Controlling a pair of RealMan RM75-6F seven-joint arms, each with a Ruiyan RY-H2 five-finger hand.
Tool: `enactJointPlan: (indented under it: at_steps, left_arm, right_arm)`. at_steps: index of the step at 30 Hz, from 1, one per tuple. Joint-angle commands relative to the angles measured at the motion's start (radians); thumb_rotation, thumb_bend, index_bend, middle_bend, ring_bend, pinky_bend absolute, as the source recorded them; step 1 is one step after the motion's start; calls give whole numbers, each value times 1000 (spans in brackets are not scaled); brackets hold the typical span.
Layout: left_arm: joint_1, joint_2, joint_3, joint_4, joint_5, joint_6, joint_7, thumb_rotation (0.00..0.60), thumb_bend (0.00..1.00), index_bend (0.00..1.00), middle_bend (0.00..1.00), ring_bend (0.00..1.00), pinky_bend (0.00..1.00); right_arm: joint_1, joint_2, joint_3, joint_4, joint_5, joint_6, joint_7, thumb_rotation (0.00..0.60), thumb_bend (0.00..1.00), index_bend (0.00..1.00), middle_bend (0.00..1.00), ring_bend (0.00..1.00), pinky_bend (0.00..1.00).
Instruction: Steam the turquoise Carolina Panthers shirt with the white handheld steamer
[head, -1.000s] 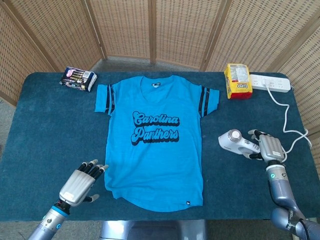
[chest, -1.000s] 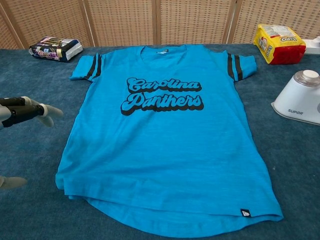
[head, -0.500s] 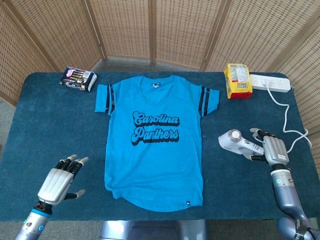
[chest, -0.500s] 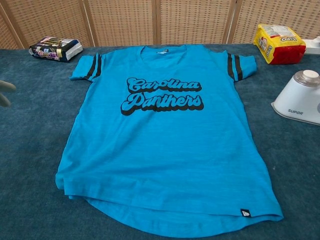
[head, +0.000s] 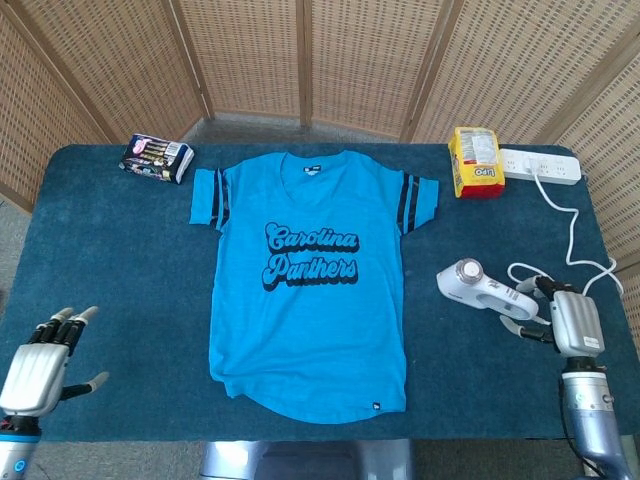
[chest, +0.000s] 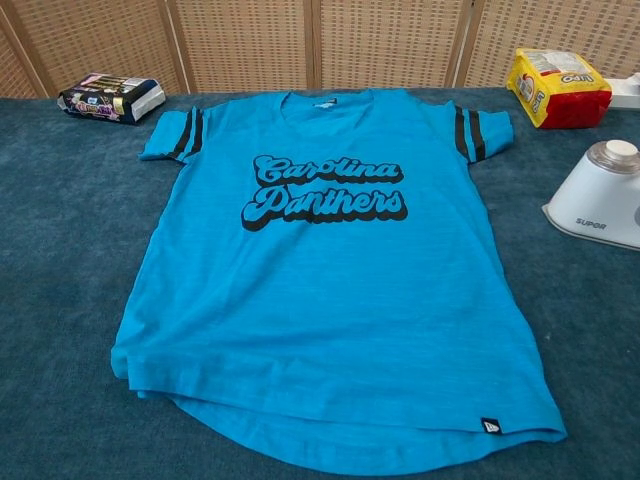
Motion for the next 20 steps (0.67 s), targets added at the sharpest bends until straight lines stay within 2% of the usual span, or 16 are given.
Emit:
enactJointPlan:
  at_steps: [1,4,8,16,20]
  left_arm:
    - [30,9,-6,38,-4,34,-43,435,97,178,259,136,243]
    - [49,9,-9,62,-5,54,-79,439,105,236,274,136,243]
    - [80,10,-11,92,-11,78,-120,439,108,238,280,136,243]
    - [91,12,-22,86,1,80,-123,439,109,239,281,136,242]
    - [88,17,-25,79,-2,59,-115,441,109,238,280,136,243]
  right_arm:
    - [-41,-5,-23,4,-16,62,-53,456,215,474,465,460,449]
    - [-63,-2,-31,-5,-18,83,-62,454,215,483,471,461,449]
    - [-98,20,-48,-32,-26,112,-61,454,216,490,472,461,448]
    - [-117,40,-52,-57,-43,124,-47,453,216,501,474,462,443]
    - [-121,13,-39,-15,-66,163,-49,453,215,508,475,458,443]
